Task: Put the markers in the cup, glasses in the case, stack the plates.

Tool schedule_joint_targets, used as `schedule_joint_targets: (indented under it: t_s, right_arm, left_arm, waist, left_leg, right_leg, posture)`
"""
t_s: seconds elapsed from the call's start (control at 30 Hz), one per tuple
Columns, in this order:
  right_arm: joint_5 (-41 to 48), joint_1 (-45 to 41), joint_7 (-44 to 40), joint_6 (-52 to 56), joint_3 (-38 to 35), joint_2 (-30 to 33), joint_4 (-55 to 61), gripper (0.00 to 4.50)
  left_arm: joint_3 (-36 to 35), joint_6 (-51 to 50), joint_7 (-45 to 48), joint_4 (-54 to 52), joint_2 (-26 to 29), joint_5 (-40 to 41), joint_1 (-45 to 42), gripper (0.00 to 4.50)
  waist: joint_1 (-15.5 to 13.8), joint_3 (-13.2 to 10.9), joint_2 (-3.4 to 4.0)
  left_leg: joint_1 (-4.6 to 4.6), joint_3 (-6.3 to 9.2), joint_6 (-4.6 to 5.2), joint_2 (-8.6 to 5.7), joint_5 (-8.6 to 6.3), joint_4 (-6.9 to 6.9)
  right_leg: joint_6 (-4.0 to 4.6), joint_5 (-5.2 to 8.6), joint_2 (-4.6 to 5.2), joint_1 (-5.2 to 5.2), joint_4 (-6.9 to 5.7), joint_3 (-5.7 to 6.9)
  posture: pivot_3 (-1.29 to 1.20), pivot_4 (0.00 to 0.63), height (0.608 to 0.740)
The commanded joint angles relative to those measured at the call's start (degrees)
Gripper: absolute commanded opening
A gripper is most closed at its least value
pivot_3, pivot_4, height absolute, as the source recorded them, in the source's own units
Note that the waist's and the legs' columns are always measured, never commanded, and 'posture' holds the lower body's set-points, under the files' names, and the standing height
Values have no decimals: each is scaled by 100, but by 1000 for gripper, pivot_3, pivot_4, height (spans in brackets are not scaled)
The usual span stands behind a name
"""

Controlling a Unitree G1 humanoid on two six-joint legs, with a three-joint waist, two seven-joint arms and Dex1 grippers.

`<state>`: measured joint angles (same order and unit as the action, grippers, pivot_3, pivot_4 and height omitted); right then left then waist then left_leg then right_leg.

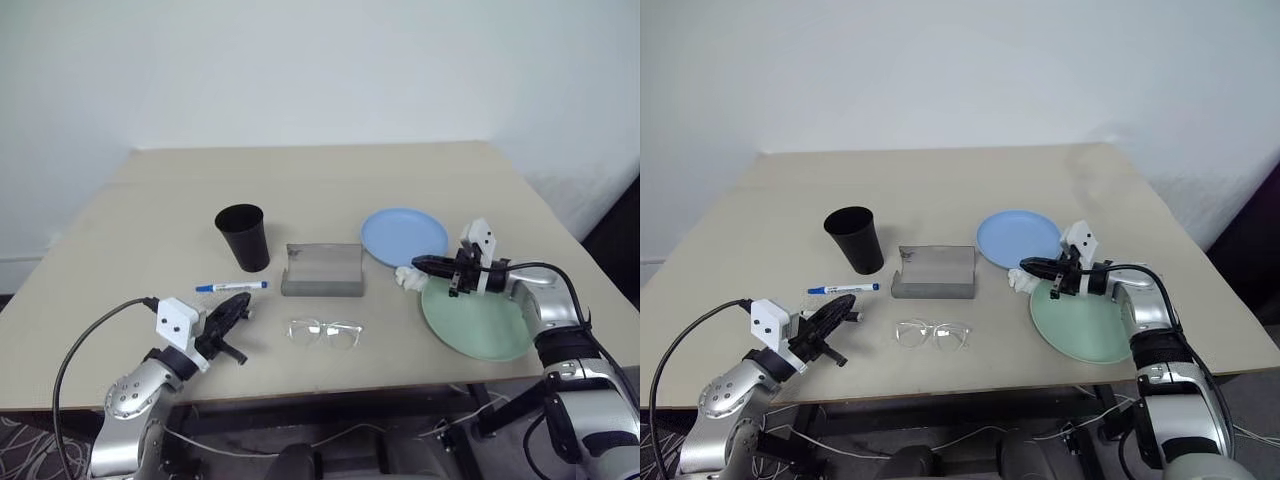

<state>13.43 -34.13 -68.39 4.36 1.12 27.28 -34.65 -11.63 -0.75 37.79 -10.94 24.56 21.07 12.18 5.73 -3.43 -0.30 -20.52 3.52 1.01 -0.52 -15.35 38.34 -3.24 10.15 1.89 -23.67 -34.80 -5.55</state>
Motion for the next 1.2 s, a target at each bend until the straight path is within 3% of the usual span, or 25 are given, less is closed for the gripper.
schedule_joint_targets:
  t_s: [0.03,0.87,1.17,1.2]
  right_arm:
    - [41,-210,-31,-166,-45,-25,45,33]
    - [172,729,543,166,-356,364,1297,33]
    - [158,957,835,343,-554,671,1541,33]
    - [187,969,855,384,-614,747,1522,413]
  left_arm:
    - [-1,77,-45,-291,7,-7,-44,4]
    - [-247,32,419,363,473,144,-516,4]
    - [256,-139,653,140,279,133,-698,4]
    - [403,-179,660,59,205,109,-709,0]
  waist:
    - [0,0,0]
    - [-1,1,1]
    - [-3,0,2]
    - [-4,-1,3]
  left_leg:
    - [0,0,0,0,0,0]
    - [2,-3,0,1,0,3]
    - [0,-2,0,0,0,5]
    - [0,-3,0,-1,0,6]
  right_leg:
    - [0,0,0,0,0,0]
    - [2,0,0,1,-1,0]
    - [2,1,0,4,1,-1]
    - [2,1,1,4,1,-1]
  posture:
    - [0,0,737]
    - [0,0,737]
    - [0,0,737]
    - [0,0,737]
